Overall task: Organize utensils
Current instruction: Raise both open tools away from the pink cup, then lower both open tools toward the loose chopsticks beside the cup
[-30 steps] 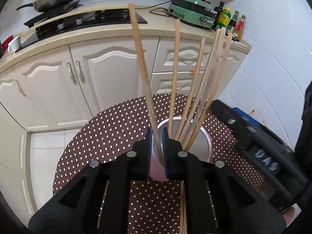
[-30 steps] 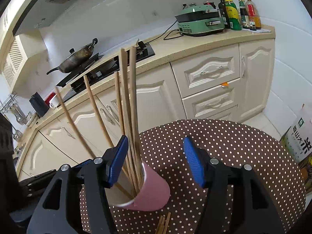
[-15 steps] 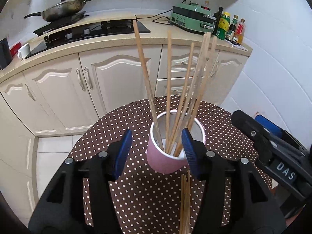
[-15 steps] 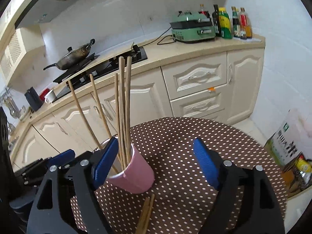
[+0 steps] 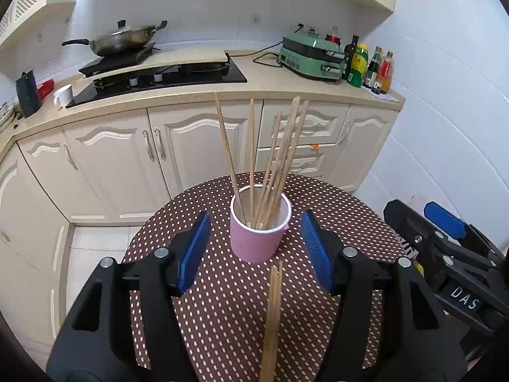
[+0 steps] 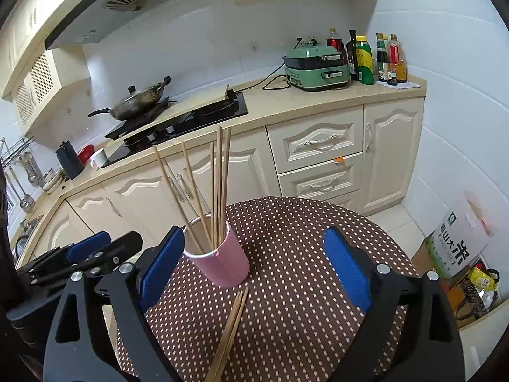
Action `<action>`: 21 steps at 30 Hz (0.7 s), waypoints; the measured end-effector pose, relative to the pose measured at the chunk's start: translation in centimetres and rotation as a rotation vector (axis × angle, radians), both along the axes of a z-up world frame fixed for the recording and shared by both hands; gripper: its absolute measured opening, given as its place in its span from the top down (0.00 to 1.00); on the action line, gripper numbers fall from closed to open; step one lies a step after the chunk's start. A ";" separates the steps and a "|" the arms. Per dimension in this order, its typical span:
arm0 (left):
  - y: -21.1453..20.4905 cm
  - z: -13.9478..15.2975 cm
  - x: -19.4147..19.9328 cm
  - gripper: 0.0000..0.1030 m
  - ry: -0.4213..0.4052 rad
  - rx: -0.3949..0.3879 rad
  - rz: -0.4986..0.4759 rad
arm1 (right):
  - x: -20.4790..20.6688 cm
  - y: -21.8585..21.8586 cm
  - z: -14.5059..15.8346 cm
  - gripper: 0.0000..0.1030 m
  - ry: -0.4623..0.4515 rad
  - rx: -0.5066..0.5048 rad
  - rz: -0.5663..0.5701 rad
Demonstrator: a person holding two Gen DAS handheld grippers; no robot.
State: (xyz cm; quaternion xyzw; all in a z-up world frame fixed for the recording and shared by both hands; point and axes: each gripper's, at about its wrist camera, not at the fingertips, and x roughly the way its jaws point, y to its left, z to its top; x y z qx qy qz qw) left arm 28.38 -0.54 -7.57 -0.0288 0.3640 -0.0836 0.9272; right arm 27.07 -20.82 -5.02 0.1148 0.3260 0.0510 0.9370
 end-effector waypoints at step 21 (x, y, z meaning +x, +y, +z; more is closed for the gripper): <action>2.3 -1.2 -10.8 0.40 0.265 0.078 0.077 | -7.3 0.8 -4.1 0.14 0.388 0.009 0.085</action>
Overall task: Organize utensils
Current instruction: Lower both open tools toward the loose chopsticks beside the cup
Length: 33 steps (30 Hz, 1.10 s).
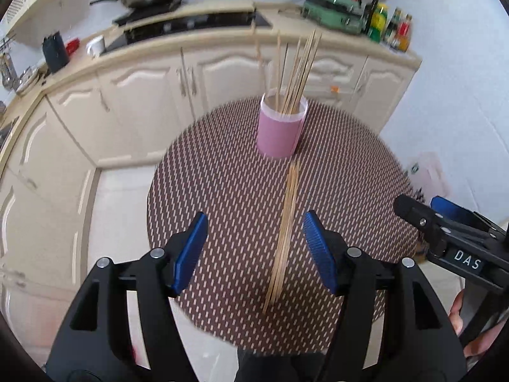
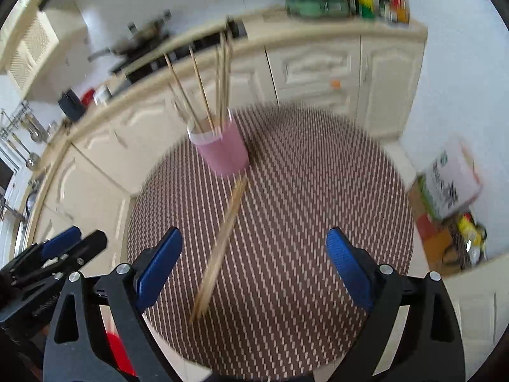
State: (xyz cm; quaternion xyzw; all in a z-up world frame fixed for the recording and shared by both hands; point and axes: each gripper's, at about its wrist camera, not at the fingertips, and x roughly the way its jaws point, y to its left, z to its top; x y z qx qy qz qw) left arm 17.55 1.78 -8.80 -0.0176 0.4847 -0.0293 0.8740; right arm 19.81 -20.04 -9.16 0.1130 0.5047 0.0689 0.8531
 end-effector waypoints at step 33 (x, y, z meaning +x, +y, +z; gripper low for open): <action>-3.2 -17.2 7.3 0.43 0.161 -0.081 -0.167 | 5.7 2.0 -10.7 0.14 0.027 -0.090 -0.073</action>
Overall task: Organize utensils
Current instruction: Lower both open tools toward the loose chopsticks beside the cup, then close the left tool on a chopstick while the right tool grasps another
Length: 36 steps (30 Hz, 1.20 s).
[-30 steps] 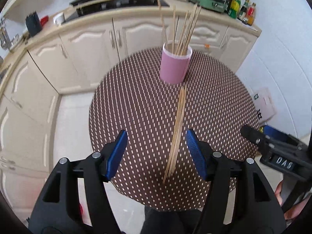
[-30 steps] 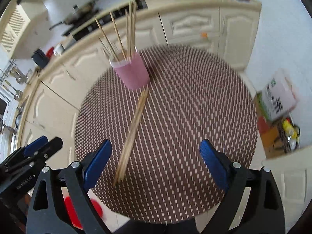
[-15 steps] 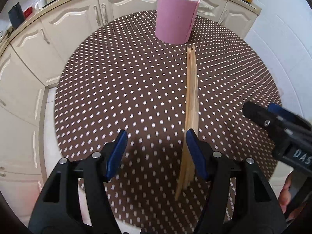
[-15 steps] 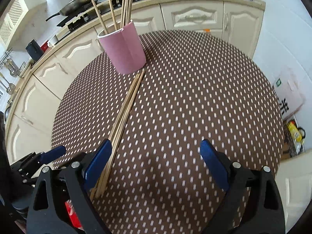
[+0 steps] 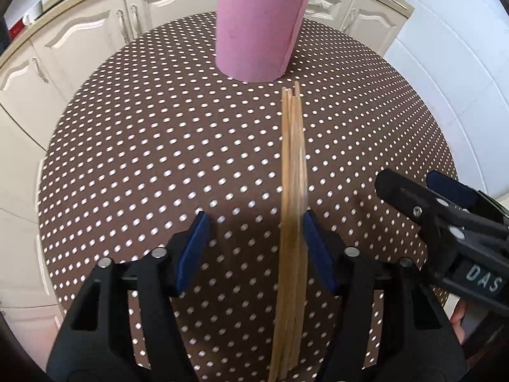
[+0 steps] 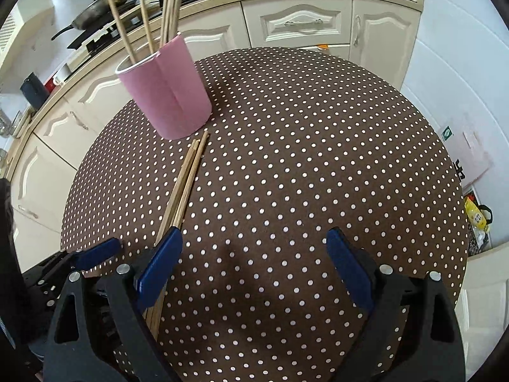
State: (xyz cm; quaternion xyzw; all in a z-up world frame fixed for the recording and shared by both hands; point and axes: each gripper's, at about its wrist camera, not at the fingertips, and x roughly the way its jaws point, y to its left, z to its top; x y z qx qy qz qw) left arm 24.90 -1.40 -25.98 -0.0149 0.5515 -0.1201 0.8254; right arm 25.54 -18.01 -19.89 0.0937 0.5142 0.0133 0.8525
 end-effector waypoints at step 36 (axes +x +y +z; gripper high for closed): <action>5.8 -1.4 9.6 0.92 0.139 -0.052 0.061 | 4.1 4.5 -3.2 0.15 0.237 -0.069 0.057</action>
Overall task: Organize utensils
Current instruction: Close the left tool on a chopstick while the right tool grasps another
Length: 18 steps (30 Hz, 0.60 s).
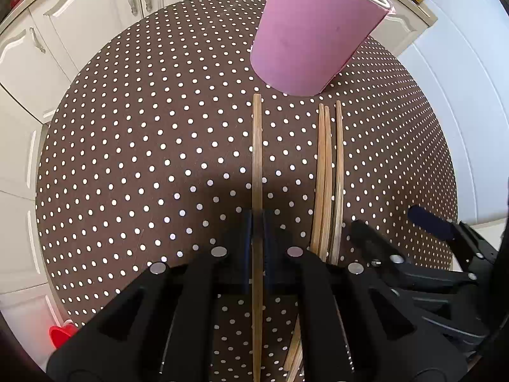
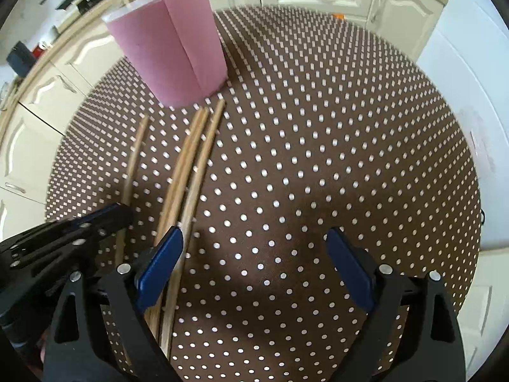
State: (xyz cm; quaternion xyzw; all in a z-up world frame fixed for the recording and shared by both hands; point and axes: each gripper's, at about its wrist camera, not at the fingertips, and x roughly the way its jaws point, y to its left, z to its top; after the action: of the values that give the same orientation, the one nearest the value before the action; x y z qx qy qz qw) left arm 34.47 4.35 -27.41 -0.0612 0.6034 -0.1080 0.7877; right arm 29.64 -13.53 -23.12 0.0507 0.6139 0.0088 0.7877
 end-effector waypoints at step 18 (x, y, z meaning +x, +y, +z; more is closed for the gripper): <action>1.3 -1.0 2.9 0.91 0.063 -0.104 0.086 | 4.9 2.0 0.0 0.19 0.102 -0.036 0.021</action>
State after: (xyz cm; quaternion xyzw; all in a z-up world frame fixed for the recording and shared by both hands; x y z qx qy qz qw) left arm 37.34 5.65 -28.38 -0.1314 0.6184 -0.1031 0.7679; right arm 34.53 -11.56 -23.15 0.0305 0.6539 0.0032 0.7560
